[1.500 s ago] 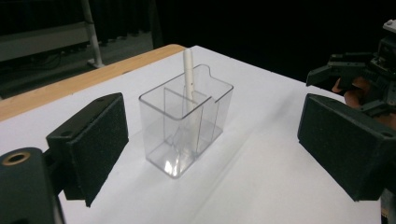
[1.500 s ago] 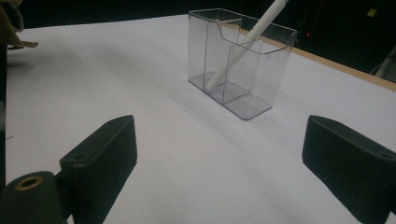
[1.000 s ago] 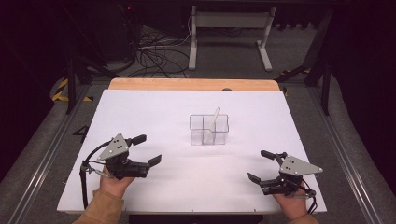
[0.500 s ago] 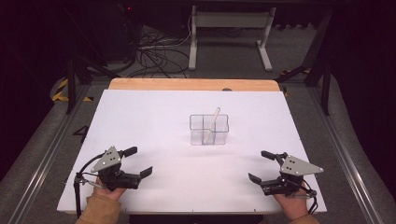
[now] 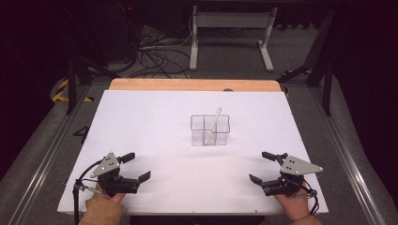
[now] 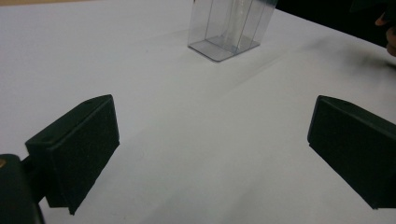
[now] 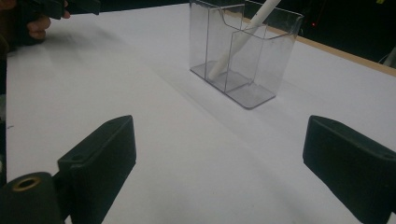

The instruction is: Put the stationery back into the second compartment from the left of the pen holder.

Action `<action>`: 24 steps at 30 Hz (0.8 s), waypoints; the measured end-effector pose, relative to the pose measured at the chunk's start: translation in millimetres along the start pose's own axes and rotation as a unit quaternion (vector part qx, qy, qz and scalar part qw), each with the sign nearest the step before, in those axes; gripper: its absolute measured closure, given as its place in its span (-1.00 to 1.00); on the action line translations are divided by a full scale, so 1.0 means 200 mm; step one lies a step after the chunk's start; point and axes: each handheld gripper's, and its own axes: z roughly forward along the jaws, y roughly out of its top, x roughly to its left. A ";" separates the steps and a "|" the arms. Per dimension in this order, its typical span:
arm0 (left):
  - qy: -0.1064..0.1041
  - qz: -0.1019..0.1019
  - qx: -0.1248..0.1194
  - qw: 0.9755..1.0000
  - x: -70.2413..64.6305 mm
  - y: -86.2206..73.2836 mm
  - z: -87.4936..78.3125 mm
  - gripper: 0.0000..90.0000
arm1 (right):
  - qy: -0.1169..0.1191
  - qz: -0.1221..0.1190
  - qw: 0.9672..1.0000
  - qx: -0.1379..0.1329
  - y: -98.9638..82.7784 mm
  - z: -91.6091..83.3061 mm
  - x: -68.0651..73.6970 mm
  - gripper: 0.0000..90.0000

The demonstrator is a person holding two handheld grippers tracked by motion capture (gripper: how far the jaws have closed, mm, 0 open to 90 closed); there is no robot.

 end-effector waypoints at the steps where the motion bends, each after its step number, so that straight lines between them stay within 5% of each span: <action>1: 0.000 -0.001 -0.005 1.000 0.00 0.00 -0.01 -0.94 | -0.001 0.000 1.000 -0.001 0.00 0.00 0.00 -0.78; 24: 0.005 -0.012 -0.019 1.000 0.01 0.02 -0.04 -0.94 | -0.001 0.007 1.000 0.003 -0.01 0.00 -0.01 -0.78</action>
